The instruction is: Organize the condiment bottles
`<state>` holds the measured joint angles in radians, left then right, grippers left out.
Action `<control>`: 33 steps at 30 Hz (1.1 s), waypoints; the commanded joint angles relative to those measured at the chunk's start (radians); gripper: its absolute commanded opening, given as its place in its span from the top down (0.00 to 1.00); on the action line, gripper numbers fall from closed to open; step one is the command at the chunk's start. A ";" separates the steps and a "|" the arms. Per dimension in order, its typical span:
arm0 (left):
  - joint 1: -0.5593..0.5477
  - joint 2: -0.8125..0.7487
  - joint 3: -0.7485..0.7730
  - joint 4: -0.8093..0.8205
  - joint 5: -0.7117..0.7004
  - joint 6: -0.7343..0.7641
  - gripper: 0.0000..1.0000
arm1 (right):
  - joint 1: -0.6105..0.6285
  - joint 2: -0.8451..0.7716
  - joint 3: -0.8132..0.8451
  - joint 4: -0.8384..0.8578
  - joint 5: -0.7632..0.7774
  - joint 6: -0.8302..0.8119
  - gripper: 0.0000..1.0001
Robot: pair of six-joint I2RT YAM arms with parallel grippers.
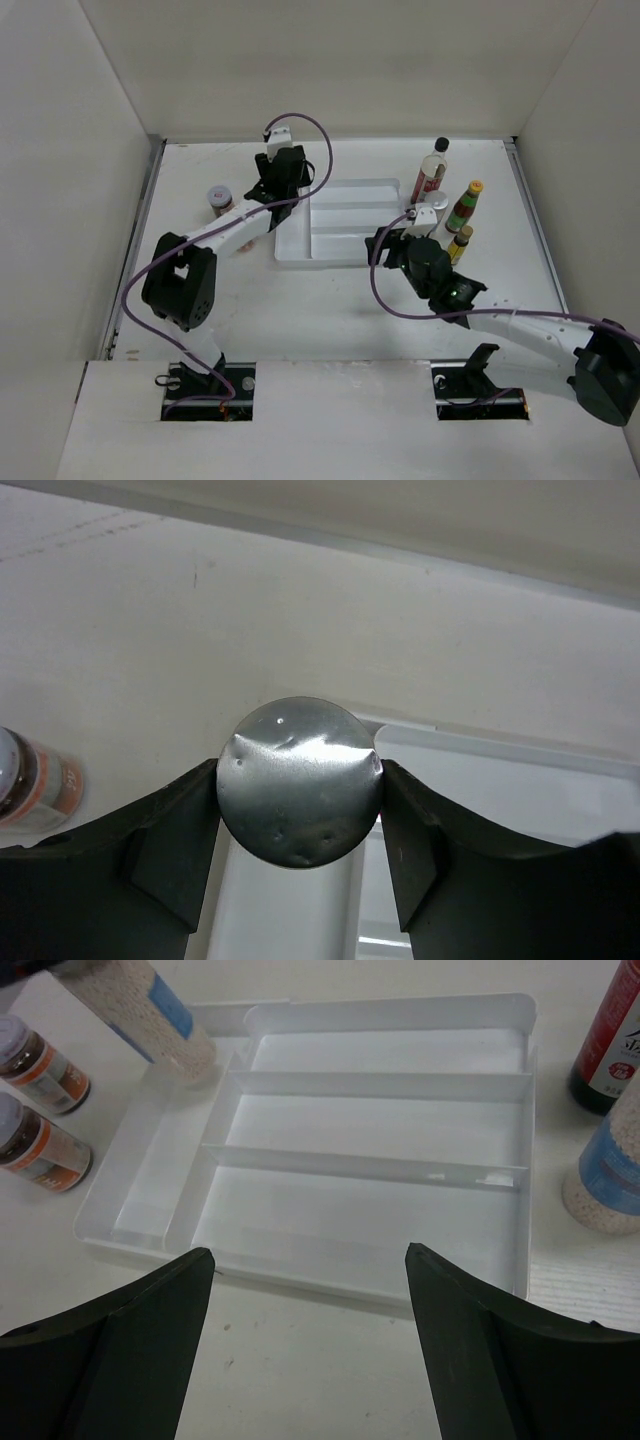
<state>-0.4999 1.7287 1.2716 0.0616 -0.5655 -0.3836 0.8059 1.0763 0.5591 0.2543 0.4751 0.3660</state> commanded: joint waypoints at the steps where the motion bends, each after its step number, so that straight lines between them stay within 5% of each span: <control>1: -0.004 -0.008 0.083 0.096 0.013 0.002 0.63 | -0.003 -0.027 0.010 0.048 0.010 -0.002 0.15; 7: -0.004 0.078 0.083 0.122 0.012 0.002 0.55 | -0.003 -0.035 0.007 0.048 0.014 -0.002 0.08; 13: -0.019 0.060 0.048 0.133 -0.002 -0.011 0.26 | -0.006 -0.061 -0.002 0.053 0.023 -0.004 0.04; 19: -0.076 -0.115 -0.069 0.193 -0.056 -0.011 0.09 | -0.036 -0.136 -0.002 0.045 0.031 0.028 0.01; 33: -0.329 -0.497 -0.523 0.337 -0.034 -0.089 0.06 | -0.251 0.014 0.309 -0.386 0.283 0.063 0.01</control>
<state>-0.7967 1.2812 0.8326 0.3622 -0.6266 -0.4225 0.6060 1.0576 0.7929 -0.0170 0.6765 0.4244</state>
